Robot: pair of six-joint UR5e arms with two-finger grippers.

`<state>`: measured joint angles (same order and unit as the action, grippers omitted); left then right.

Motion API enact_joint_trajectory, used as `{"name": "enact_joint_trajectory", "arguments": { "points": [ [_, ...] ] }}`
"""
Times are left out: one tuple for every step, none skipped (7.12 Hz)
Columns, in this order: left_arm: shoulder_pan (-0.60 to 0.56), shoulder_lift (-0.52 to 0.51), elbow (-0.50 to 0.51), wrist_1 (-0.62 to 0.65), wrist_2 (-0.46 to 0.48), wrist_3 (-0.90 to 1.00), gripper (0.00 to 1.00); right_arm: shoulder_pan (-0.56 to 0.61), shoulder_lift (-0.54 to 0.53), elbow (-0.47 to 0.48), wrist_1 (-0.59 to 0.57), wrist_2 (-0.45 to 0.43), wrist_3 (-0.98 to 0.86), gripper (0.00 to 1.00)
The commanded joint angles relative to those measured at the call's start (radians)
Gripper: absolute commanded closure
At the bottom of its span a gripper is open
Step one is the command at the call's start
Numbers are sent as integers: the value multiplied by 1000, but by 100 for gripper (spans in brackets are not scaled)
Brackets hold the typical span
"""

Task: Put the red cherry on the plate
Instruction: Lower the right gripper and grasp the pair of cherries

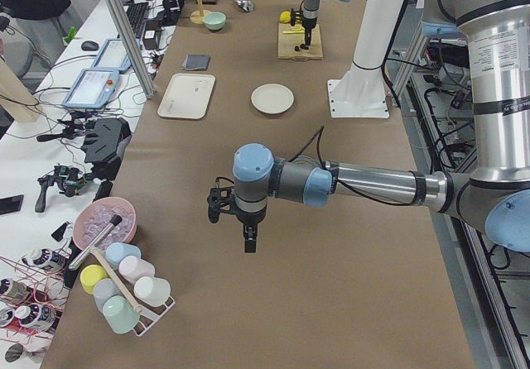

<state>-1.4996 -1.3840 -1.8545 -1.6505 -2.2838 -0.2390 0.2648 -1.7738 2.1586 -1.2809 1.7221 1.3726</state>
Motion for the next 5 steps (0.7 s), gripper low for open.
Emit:
{"name": "enact_joint_trajectory", "arguments": {
  "points": [
    [1, -4, 11, 0, 3, -2, 3, 1, 2, -8, 23, 5, -3, 53],
    [1, -4, 9, -2, 3, -2, 3, 4, 2, -9, 23, 7, -10, 55],
    [1, -10, 11, -2, 3, -3, 3, 25, 4, -3, 23, 23, -12, 54],
    [2, -15, 12, -2, 3, -19, 3, 57, 8, -2, 23, 65, -15, 52],
    [2, -15, 12, -3, 3, -23, 3, 89, 51, -6, 11, 82, -15, 48]
  ]
}}
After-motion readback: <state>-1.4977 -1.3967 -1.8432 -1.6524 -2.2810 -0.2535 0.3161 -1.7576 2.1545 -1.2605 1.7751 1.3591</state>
